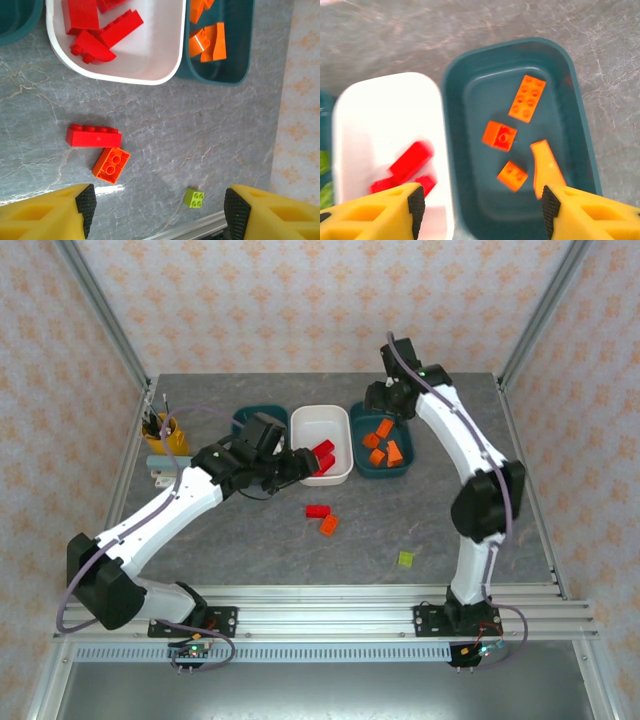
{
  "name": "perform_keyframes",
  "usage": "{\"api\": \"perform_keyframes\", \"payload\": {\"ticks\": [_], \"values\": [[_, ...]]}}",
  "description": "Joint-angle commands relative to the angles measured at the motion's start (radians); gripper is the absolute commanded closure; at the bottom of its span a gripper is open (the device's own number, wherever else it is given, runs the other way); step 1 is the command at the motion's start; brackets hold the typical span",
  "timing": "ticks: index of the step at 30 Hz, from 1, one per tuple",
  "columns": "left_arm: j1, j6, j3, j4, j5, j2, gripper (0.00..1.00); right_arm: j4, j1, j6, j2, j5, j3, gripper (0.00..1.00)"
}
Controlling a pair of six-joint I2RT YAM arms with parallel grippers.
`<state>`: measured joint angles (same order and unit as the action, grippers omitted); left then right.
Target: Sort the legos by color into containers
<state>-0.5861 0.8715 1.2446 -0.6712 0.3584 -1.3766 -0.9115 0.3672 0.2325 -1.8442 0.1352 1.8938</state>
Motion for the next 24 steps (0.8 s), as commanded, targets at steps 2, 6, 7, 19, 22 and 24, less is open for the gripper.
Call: {"api": "perform_keyframes", "payload": {"ticks": [2,6,7,19,22,24], "values": [[-0.031,-0.052,0.034,-0.073,-0.044,-0.031,0.29,0.002,0.041,0.107,0.189,0.064,-0.192,0.35],[-0.043,-0.059,0.018,-0.109,-0.073,-0.066,0.29,0.015,0.09,0.194,0.368,0.134,-0.387,0.34],[-0.046,-0.065,0.01,-0.104,-0.068,-0.075,0.29,0.017,0.101,0.215,0.406,0.163,-0.43,0.31],[-0.073,-0.284,0.073,-0.123,-0.094,-0.31,0.15,0.118,0.134,0.348,0.692,0.411,-0.832,0.09],[-0.076,-0.33,0.116,-0.152,-0.089,-0.387,0.1,0.096,0.134,0.334,0.698,0.406,-0.84,0.08],[-0.081,-0.361,0.138,-0.165,-0.091,-0.426,0.08,0.09,0.134,0.332,0.7,0.4,-0.84,0.08]]}}
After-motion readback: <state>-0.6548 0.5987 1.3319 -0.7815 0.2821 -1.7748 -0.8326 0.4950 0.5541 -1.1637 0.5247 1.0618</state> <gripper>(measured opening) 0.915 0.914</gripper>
